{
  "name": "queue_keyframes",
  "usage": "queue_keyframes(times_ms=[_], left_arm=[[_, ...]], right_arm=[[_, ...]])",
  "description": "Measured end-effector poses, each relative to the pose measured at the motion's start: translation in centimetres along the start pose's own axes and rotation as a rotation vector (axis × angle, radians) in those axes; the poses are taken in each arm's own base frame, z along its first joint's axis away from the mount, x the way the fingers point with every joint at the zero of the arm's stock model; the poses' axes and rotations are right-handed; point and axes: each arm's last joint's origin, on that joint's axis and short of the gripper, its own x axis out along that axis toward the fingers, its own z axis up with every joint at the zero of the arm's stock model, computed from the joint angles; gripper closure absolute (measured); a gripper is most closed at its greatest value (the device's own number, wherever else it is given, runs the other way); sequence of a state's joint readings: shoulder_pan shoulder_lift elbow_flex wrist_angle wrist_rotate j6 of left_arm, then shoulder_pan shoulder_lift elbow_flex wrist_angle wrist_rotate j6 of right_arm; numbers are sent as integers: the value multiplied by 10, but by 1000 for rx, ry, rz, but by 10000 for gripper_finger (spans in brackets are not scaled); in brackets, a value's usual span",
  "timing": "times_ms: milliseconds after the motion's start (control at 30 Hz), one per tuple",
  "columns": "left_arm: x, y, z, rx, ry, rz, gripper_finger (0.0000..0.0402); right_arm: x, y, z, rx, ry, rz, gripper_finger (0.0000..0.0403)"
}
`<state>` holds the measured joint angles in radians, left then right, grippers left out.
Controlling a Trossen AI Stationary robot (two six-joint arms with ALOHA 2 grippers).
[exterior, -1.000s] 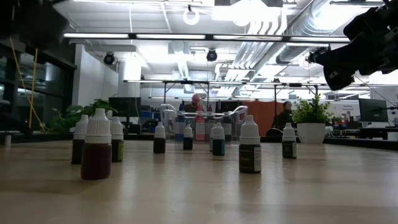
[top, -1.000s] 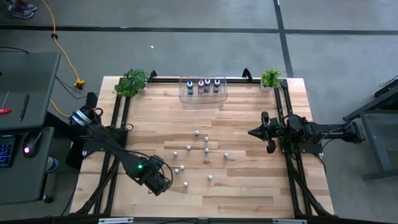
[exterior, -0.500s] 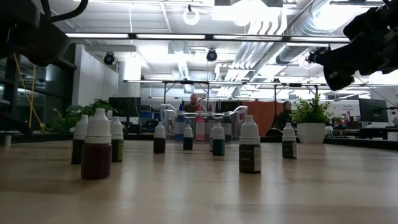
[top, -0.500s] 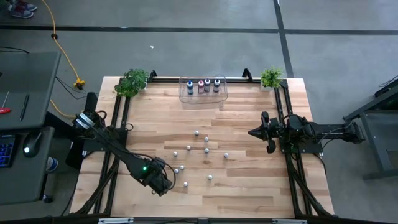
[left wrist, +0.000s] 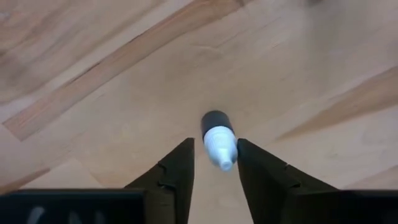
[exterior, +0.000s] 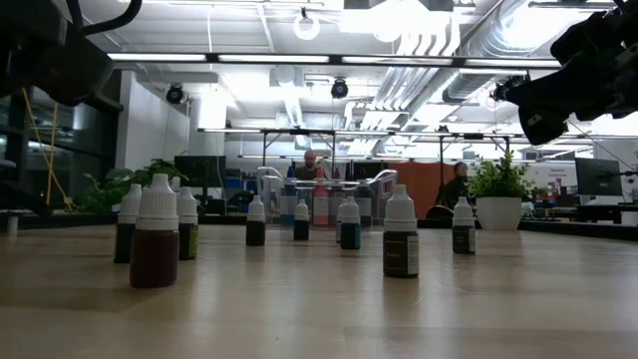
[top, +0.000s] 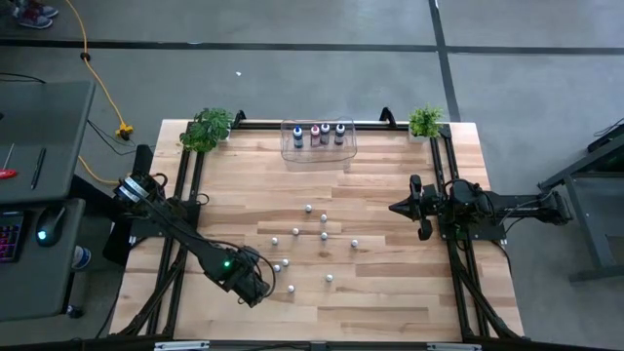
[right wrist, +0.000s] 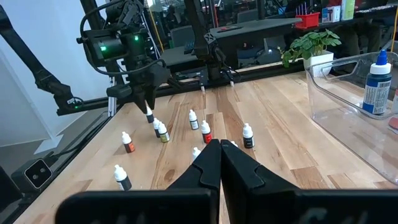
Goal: Pick & Place food coloring
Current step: Put the left small black food coloring bottle into the transparent bin
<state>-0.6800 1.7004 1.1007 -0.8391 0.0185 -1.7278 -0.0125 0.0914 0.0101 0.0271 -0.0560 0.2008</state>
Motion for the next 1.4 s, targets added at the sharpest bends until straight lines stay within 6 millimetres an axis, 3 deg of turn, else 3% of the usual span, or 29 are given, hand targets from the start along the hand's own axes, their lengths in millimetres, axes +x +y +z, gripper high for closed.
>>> queue_keyframes(times_ms=[567,900,1067,1400], left_arm=[[-1,0,0,22,4,-6,345],[-7,-6,0,65,48,-17,350],[-26,-14,9,86,46,-40,351],[-99,-32,37,228,-85,-58,351]], right_arm=[[0,0,0,0,0,0,402],[0,0,0,0,0,0,402],[0,0,0,0,0,0,402],[0,0,0,0,-1,0,402]])
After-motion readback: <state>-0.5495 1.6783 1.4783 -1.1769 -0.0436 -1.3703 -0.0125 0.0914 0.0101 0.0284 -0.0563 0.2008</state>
